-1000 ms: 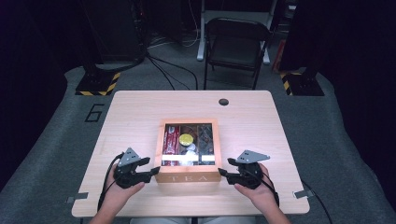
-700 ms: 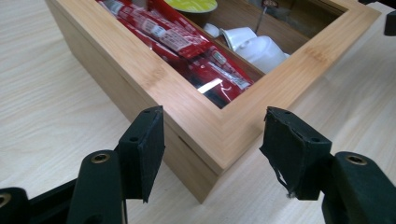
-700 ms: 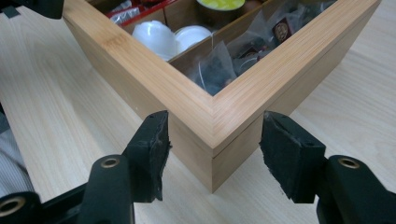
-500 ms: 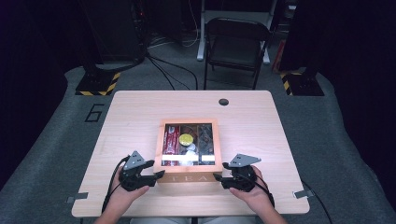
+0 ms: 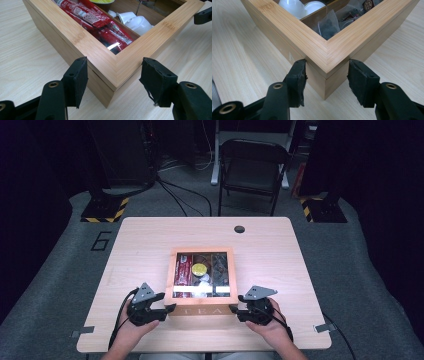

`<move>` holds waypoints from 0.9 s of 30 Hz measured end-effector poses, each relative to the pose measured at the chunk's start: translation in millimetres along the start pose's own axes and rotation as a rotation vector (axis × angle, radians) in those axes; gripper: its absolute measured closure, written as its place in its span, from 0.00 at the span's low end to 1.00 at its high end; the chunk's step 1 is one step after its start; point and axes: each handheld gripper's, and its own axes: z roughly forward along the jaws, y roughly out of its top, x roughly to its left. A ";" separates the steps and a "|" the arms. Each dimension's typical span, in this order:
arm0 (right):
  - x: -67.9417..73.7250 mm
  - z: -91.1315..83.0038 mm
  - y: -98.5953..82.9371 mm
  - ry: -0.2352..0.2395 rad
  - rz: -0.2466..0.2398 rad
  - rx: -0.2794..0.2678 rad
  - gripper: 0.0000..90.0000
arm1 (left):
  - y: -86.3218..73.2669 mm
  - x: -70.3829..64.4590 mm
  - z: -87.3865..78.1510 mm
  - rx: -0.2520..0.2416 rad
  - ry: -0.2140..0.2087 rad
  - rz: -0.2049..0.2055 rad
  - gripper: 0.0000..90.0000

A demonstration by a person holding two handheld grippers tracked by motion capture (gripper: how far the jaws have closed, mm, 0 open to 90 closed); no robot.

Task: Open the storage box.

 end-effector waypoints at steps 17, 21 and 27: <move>0.8 -1.7 3.5 -0.005 -0.004 0.000 0.57 | 1.6 -1.1 -6.4 -0.010 -0.020 0.010 0.43; -0.3 -3.2 5.4 0.004 -0.002 -0.010 0.57 | 0.9 -1.8 -8.7 -0.013 -0.016 0.012 0.43; -0.9 -6.3 8.2 0.005 0.009 -0.027 0.56 | -0.2 -2.9 -10.1 -0.011 -0.007 0.013 0.43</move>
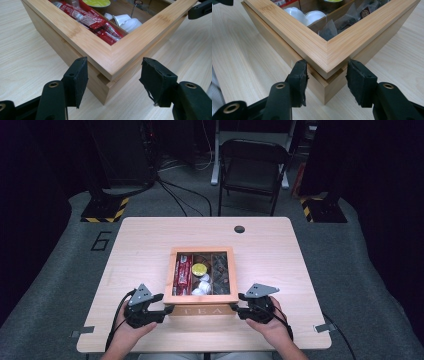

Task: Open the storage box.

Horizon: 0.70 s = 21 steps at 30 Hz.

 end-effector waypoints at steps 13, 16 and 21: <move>-2.4 -2.8 4.9 0.011 0.019 -0.039 0.56 | 4.6 0.1 5.9 -0.010 0.025 -0.022 0.56; -2.8 -4.1 5.9 0.012 0.024 -0.047 0.56 | 7.5 -0.8 5.0 -0.012 0.043 -0.011 0.56; -5.8 -8.4 10.6 0.021 0.035 -0.084 0.56 | 14.6 -0.2 2.3 -0.024 0.059 -0.023 0.53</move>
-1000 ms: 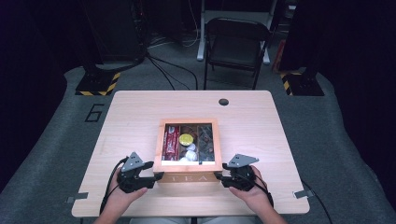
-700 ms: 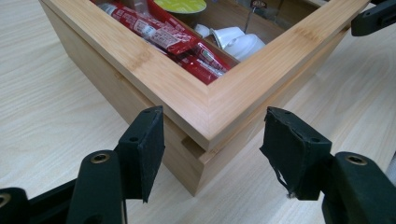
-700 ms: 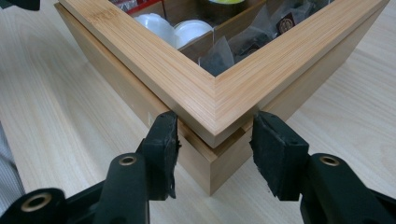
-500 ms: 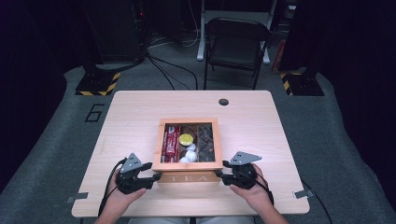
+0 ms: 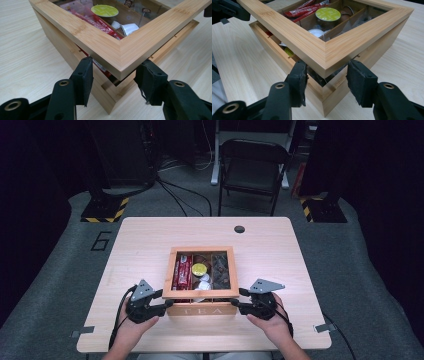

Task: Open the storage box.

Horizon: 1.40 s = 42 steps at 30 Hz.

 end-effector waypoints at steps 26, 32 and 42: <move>-8.7 -10.5 40.5 -0.011 0.022 0.007 0.50 | 39.1 7.0 -17.2 -0.013 0.024 0.032 0.51; -14.1 -13.8 55.2 -0.006 0.035 -0.020 0.49 | 55.4 8.5 -22.4 -0.031 0.045 0.047 0.51; -21.8 -17.7 79.8 -0.010 0.035 -0.028 0.49 | 79.5 19.6 -26.8 -0.050 0.020 0.035 0.51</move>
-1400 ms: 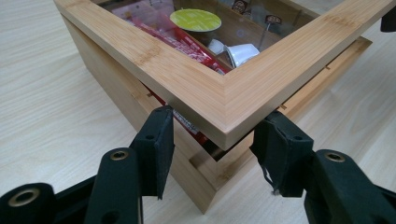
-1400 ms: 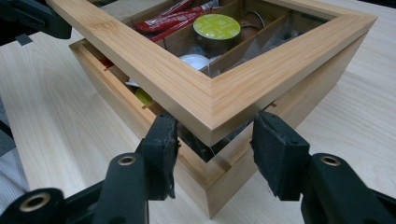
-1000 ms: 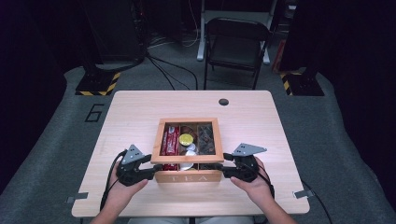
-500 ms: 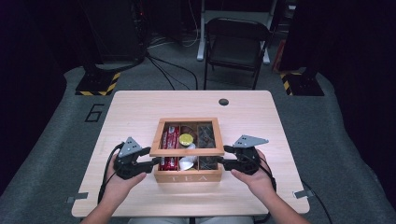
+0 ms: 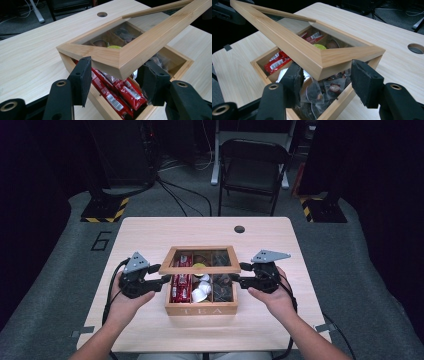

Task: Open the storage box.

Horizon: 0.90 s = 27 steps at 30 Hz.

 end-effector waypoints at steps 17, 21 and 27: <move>-18.3 12.4 37.4 -0.077 -0.051 -0.020 0.51 | 37.8 23.2 5.8 -0.039 -0.013 -0.046 0.51; -23.9 21.7 37.3 -0.106 -0.057 0.007 0.54 | 41.9 26.1 8.4 -0.041 -0.011 -0.056 0.51; -30.2 31.2 38.4 -0.129 -0.047 -0.002 0.60 | 45.9 29.0 9.2 -0.045 -0.013 -0.064 0.51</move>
